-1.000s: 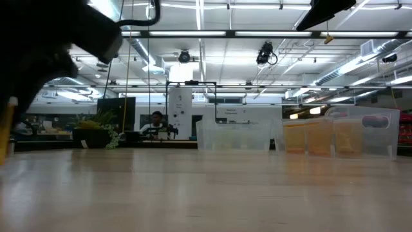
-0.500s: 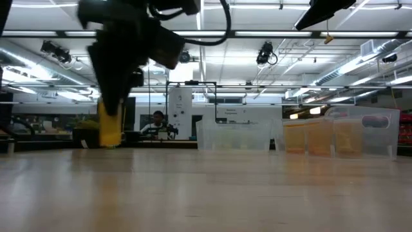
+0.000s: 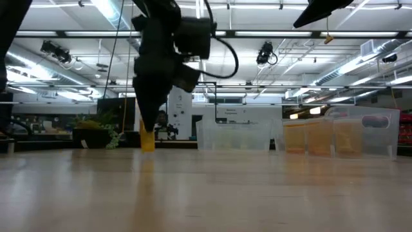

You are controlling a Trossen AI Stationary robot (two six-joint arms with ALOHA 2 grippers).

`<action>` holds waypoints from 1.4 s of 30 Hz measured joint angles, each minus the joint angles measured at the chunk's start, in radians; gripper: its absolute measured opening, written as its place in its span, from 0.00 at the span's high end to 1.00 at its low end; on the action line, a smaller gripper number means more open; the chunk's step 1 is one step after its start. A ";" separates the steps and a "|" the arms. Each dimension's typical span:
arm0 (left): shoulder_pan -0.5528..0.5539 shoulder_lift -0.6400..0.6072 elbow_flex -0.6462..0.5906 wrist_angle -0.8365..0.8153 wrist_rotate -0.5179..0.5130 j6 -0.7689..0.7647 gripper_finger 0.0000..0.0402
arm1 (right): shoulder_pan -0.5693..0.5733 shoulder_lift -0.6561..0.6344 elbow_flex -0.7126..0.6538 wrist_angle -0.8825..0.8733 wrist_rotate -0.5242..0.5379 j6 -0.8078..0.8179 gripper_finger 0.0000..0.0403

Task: Pick and place medicine bottles into bin by pill shape (circle, oval)
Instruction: Put the small orange pill bottle into the top transparent bin

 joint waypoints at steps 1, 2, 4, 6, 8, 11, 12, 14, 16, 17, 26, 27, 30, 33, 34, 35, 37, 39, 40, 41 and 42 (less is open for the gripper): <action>0.013 0.009 0.000 0.001 0.000 0.010 0.70 | -0.005 0.000 0.000 0.000 0.000 0.000 0.57; 0.024 0.019 0.000 -0.005 0.000 0.024 0.70 | -0.011 0.000 0.000 -0.001 0.000 0.000 0.57; 0.043 0.026 0.000 -0.008 0.002 0.050 0.68 | -0.024 0.000 0.000 0.000 0.000 -0.004 0.57; 0.056 0.026 0.000 -0.002 0.001 0.073 0.67 | -0.041 0.000 0.000 0.000 -0.005 -0.006 0.57; 0.067 0.026 0.000 0.005 -0.002 0.080 0.66 | -0.057 0.000 0.000 0.000 -0.011 -0.007 0.57; 0.073 0.026 0.000 -0.002 -0.001 0.086 0.68 | -0.078 0.000 0.000 0.000 -0.022 -0.013 0.57; 0.073 0.026 0.000 0.001 -0.002 0.097 0.68 | -0.086 0.000 0.000 0.000 -0.032 -0.014 0.57; 0.073 0.026 0.000 0.008 -0.006 0.116 0.69 | -0.100 0.000 0.000 0.002 -0.042 -0.022 0.57; 0.073 0.026 0.000 0.014 -0.029 0.120 0.69 | -0.113 0.000 0.000 0.012 -0.052 -0.028 0.57; 0.073 0.026 0.000 0.015 -0.036 0.125 0.69 | -0.119 0.000 0.000 0.019 -0.058 -0.028 0.57; 0.056 0.025 0.000 0.040 -0.072 0.196 0.68 | -0.137 0.000 0.000 0.036 -0.109 -0.028 0.57; 0.053 0.025 0.000 0.039 -0.073 0.200 0.69 | -0.137 0.000 0.000 0.039 -0.109 -0.029 0.57; 0.048 0.025 0.000 0.039 -0.072 0.217 0.68 | -0.137 0.000 0.000 0.041 -0.109 -0.029 0.57; 0.045 0.025 0.000 0.039 -0.074 0.219 0.66 | -0.137 0.000 0.000 0.041 -0.109 -0.025 0.57; 0.045 0.025 0.000 0.039 -0.075 0.225 0.65 | -0.137 0.000 0.000 0.041 -0.109 -0.024 0.57; 0.042 0.025 0.000 0.039 -0.079 0.237 0.64 | -0.137 0.000 0.000 0.041 -0.109 -0.023 0.57; 0.032 0.025 -0.001 0.039 -0.110 0.263 0.62 | -0.137 0.000 0.000 0.041 -0.109 -0.023 0.57; 0.017 0.025 -0.001 0.039 -0.156 0.292 0.60 | -0.137 0.000 0.000 0.041 -0.109 -0.017 0.57; 0.009 0.025 -0.001 0.039 -0.175 0.308 0.58 | -0.137 0.000 0.000 0.041 -0.109 -0.012 0.57; 0.003 0.025 -0.001 0.039 -0.186 0.319 0.57 | -0.137 0.000 0.000 0.041 -0.109 -0.007 0.57; -0.002 0.025 -0.001 0.039 -0.191 0.324 0.55 | -0.137 0.000 0.000 0.041 -0.109 -0.002 0.57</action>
